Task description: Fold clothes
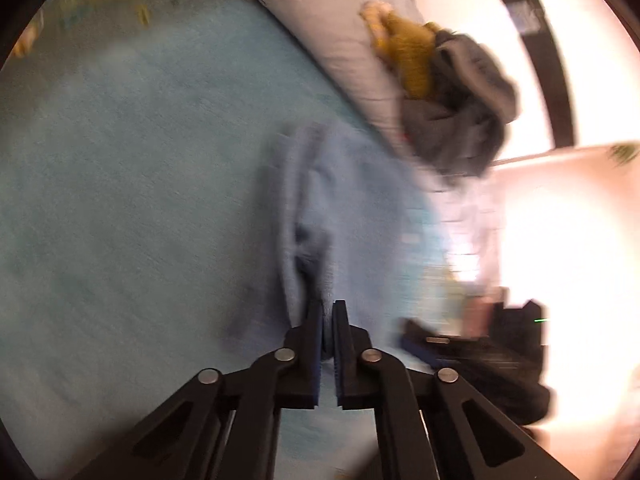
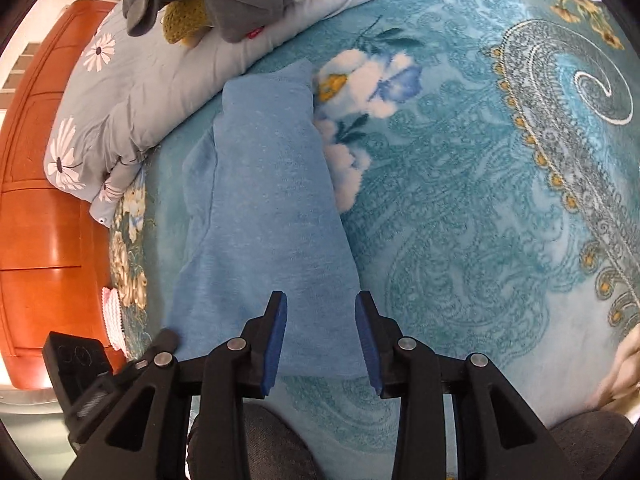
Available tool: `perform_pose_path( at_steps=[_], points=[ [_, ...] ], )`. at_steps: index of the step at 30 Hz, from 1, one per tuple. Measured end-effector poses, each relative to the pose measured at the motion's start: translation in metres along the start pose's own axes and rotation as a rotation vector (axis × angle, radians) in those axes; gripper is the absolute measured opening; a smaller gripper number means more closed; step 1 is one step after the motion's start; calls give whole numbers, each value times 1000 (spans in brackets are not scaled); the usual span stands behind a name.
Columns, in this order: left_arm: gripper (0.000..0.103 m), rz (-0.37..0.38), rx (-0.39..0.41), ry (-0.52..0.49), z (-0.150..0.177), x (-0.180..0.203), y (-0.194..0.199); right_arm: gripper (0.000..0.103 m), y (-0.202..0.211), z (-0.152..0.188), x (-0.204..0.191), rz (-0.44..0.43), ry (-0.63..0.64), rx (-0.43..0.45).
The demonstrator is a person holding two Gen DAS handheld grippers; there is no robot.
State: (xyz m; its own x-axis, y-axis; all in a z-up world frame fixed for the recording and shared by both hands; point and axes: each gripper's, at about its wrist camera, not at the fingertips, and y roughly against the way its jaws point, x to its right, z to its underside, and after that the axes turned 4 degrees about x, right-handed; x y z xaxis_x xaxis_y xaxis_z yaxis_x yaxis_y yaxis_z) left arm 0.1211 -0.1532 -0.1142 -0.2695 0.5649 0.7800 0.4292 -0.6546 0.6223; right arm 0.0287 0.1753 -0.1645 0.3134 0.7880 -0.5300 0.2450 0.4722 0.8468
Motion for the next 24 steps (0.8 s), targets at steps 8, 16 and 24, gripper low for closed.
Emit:
perform_pose_path(
  at_steps=[8, 16, 24],
  points=[
    [4, -262, -88, 44, 1, -36, -13, 36, -8, 10, 10, -8, 6, -31],
    [7, -231, -83, 37, -3, -40, -14, 37, -31, 26, 20, 3, -15, -81],
    [28, -102, 22, 112, -18, -55, 12, 12, -24, 32, 27, -71, -65, -44]
  ],
)
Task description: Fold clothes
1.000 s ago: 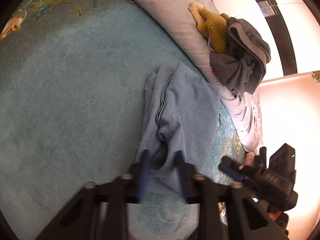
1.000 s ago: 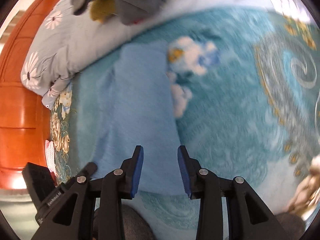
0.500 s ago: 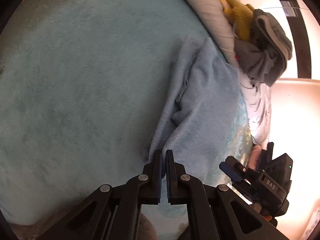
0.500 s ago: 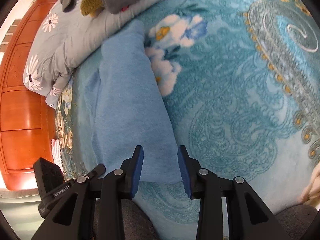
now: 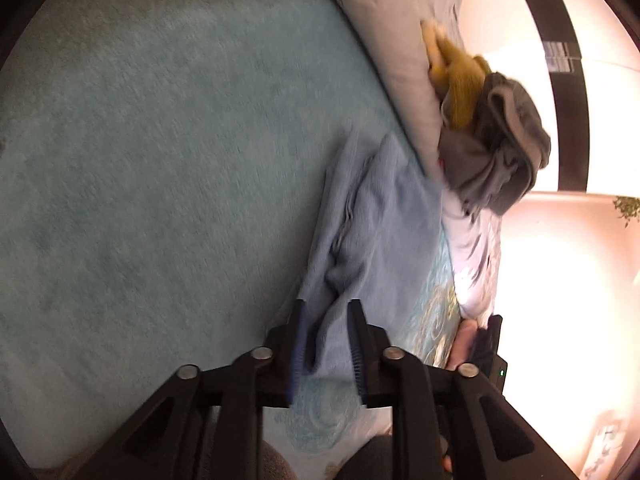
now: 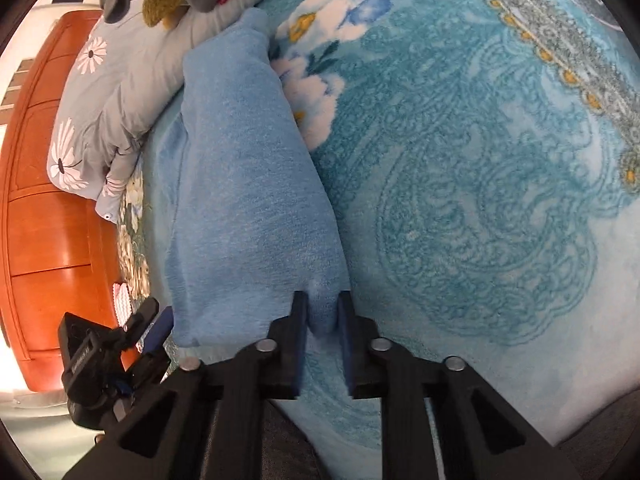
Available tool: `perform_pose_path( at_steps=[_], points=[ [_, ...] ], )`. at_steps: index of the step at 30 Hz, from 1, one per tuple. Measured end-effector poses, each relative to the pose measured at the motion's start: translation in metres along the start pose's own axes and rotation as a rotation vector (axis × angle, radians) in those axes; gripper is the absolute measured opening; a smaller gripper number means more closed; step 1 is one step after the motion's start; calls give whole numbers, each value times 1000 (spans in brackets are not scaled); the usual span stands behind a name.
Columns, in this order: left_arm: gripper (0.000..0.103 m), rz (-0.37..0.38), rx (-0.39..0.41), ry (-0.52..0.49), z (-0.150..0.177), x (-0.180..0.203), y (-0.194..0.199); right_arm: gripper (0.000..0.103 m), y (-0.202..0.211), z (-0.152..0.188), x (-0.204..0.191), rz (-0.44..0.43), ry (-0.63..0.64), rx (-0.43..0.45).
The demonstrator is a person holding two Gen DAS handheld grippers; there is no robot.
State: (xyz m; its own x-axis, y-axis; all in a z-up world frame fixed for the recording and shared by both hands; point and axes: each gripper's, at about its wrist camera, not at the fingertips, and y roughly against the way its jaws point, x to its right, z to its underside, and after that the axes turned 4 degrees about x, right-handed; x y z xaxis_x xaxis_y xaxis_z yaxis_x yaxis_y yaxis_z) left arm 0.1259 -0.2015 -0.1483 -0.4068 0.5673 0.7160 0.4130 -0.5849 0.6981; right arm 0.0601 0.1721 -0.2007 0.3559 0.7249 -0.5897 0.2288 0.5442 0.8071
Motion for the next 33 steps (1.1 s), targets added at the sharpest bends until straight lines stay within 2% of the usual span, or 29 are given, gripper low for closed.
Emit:
perform_pose_path(
  at_steps=[6, 9, 14, 18, 20, 25, 26, 27, 29, 31, 33],
  points=[
    [32, -7, 21, 20, -12, -7, 3, 10, 25, -20, -3, 21, 41, 32],
    [33, -15, 8, 12, -13, -6, -2, 9, 48, -46, -3, 87, 135, 53],
    [37, -12, 0, -38, -19, 15, -17, 4, 80, -108, -6, 238, 285, 85],
    [41, -15, -2, -89, -29, 42, -42, 4, 82, -135, -3, 252, 307, 52],
    [42, -24, -1, -125, -35, 56, -53, 4, 88, -133, 2, 262, 314, 91],
    [47, -80, 10, -202, -48, 81, -80, 6, 110, -117, 39, 204, 107, 186],
    [47, -83, 4, -213, -49, 84, -86, 10, 110, -108, 44, 161, 74, 176],
    [47, -87, -2, -223, -50, 87, -91, 21, 110, -97, 48, 116, 42, 167],
    [45, -87, -11, -233, -50, 89, -99, 33, 107, -77, 51, 39, -9, 148],
    [44, -89, -15, -235, -47, 88, -105, 36, 94, -58, 49, -22, -50, 111],
    [32, -93, -17, -227, -43, 85, -110, 36, 73, -46, 39, -48, -76, 76]
  ],
)
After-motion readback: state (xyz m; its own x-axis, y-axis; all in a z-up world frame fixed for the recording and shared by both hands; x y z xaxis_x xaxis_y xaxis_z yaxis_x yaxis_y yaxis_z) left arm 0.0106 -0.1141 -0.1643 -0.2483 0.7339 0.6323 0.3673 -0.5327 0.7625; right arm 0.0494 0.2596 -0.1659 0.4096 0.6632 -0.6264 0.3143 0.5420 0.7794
